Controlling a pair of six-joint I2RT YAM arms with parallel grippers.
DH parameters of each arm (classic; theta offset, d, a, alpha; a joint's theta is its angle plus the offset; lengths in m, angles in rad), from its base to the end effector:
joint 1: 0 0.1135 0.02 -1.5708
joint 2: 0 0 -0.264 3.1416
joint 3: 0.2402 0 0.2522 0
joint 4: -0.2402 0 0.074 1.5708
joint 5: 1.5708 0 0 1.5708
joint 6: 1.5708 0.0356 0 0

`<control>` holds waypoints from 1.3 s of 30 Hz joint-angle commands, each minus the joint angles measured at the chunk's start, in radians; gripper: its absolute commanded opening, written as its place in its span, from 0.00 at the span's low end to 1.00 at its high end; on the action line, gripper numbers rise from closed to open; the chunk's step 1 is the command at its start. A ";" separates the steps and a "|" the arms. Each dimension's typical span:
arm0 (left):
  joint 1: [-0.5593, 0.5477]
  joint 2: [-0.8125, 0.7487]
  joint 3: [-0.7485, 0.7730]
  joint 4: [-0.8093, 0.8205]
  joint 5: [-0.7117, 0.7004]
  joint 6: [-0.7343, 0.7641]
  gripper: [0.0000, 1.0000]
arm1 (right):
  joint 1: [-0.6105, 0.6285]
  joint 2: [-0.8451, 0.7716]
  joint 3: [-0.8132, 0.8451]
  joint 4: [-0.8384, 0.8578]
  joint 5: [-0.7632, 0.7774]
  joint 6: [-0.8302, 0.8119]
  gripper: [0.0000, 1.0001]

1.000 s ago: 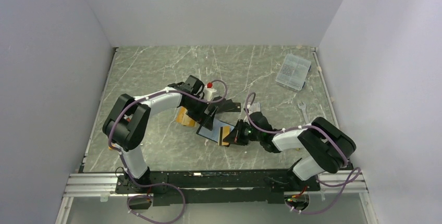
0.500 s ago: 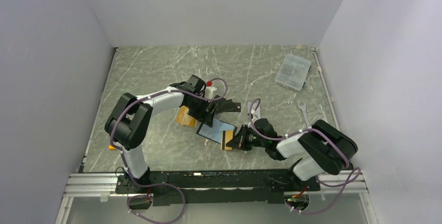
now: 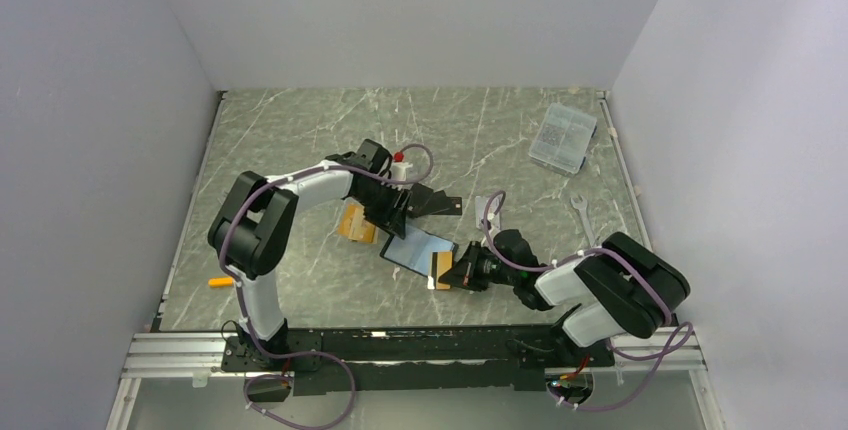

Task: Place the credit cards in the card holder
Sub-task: Insert the credit card into the card holder.

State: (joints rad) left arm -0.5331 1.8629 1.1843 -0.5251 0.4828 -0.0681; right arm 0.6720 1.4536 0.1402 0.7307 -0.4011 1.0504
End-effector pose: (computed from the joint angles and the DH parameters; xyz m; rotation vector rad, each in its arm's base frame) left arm 0.3036 -0.1983 0.1608 0.7759 2.7170 -0.8189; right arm 0.1468 0.1346 0.0953 0.1975 2.4585 1.3265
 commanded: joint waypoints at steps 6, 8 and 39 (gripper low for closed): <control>0.030 -0.069 -0.018 0.000 0.187 -0.049 0.45 | -0.009 0.070 -0.023 -0.078 0.047 -0.046 0.00; 0.031 -0.074 -0.022 0.013 0.194 -0.057 0.44 | -0.010 0.074 -0.019 -0.079 0.046 -0.046 0.00; 0.026 -0.018 -0.104 0.122 0.219 -0.059 0.22 | -0.080 -0.088 0.031 -0.232 0.010 -0.087 0.00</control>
State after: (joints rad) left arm -0.5182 1.8446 1.1370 -0.4583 0.6666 -0.1181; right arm 0.6231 1.4479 0.1455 0.7136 -0.4568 1.0336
